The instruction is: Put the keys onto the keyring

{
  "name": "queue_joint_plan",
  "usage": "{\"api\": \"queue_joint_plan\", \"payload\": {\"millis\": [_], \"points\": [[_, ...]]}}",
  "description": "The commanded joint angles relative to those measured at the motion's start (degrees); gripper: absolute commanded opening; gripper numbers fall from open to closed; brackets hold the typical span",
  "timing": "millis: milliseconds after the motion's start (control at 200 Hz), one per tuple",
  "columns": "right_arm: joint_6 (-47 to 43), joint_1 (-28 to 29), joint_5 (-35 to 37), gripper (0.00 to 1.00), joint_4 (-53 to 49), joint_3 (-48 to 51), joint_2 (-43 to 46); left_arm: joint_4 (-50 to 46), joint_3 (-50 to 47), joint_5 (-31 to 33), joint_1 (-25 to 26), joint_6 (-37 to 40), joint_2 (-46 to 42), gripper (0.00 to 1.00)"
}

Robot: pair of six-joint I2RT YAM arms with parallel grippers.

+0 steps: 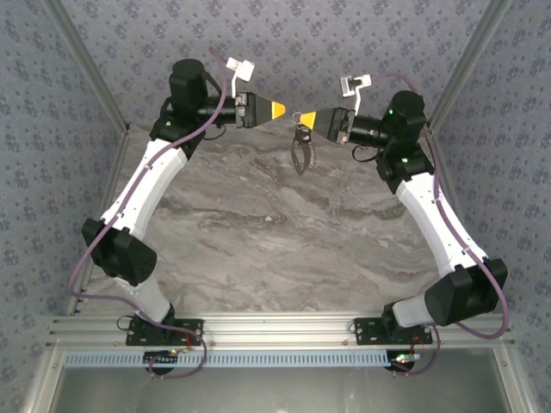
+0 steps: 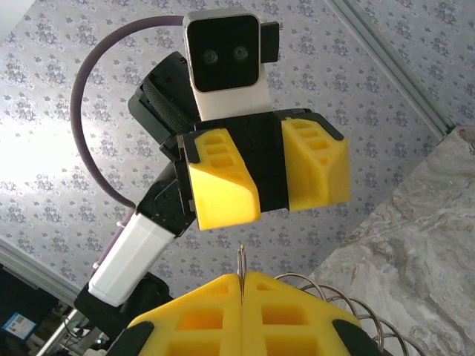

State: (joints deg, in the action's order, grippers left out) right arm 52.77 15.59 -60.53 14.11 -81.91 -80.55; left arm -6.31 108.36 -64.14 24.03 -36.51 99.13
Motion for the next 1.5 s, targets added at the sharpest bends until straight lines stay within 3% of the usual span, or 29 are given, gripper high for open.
{"api": "queue_joint_plan", "payload": {"millis": [0, 814, 1109, 1259, 1494], "points": [[1.98, -0.36, -0.82, 0.0, 3.9, 0.43, 0.75, 0.98, 3.07, -3.55, 1.01, -0.47, -0.21, 0.35], [3.6, -0.57, -0.77, 0.0, 5.67, 0.52, -0.02, 5.44, 3.06, -2.07, 4.43, -3.47, 1.15, 0.34], [3.74, -0.68, -0.7, 0.0, 5.67, 1.31, 0.75, 5.59, 2.96, -1.42, 4.91, -3.29, 0.91, 0.16], [3.5, -0.85, -0.36, 0.0, 5.62, 2.09, 1.43, 6.19, 2.71, -0.87, 4.94, -3.35, 0.56, 0.02], [3.88, -1.56, 0.56, 0.0, 5.64, 2.62, 2.27, 8.16, 1.17, 0.38, 4.93, -3.65, -0.76, 0.0]]}}
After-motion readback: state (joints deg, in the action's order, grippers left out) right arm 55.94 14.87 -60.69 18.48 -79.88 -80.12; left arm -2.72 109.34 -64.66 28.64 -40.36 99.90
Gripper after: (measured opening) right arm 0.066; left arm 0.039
